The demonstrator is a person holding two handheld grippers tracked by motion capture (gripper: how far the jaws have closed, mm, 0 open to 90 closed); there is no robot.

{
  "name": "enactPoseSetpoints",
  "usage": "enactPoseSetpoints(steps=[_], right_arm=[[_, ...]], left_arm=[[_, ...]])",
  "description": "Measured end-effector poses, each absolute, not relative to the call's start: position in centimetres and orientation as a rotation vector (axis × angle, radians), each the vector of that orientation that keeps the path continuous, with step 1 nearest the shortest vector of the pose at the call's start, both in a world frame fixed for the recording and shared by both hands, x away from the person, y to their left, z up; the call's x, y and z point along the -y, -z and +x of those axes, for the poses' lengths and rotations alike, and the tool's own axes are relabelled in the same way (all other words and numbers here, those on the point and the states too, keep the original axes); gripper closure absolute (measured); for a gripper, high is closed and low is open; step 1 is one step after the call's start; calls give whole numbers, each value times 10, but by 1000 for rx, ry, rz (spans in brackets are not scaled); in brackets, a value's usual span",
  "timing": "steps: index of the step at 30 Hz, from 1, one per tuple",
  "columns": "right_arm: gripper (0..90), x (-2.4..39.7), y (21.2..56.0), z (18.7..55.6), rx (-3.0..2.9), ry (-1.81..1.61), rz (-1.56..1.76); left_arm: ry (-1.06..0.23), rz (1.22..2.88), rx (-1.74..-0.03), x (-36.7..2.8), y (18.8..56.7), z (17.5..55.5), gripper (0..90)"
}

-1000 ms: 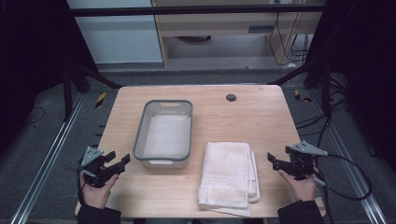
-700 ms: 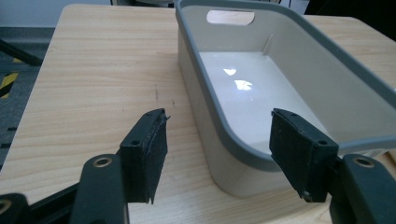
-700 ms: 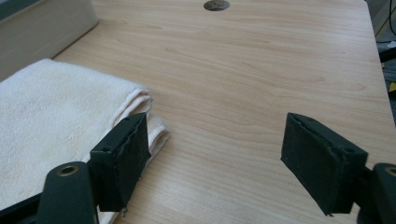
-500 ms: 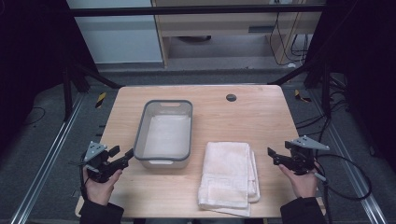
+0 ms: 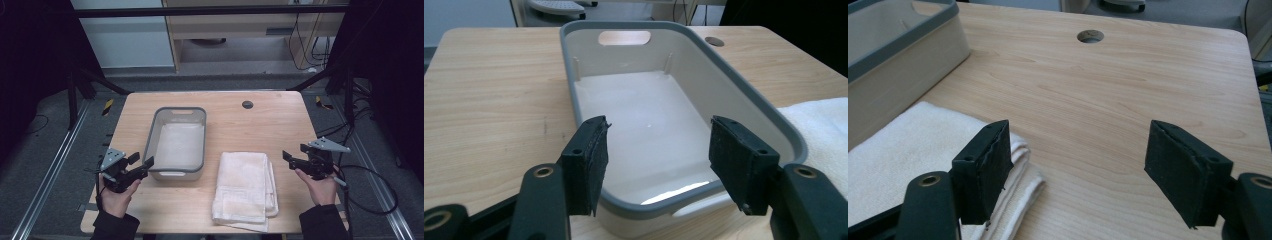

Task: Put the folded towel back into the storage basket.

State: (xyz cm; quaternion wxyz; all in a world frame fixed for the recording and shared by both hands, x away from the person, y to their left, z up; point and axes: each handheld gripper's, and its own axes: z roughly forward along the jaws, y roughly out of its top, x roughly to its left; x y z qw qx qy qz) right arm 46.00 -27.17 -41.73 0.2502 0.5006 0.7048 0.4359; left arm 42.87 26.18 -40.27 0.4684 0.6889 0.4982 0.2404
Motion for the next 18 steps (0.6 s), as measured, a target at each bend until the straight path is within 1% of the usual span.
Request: enactPoseSetpoints(steps=[14, 18], right_arm=[[270, 255, 409, 469, -1966, -1203, 1330], [255, 250, 408, 471, -1980, -1202, 1331]], left_arm=[[-557, 1729, -1131, -227, 394, 424, 422], [-546, 1751, -1106, -214, 395, 424, 422]])
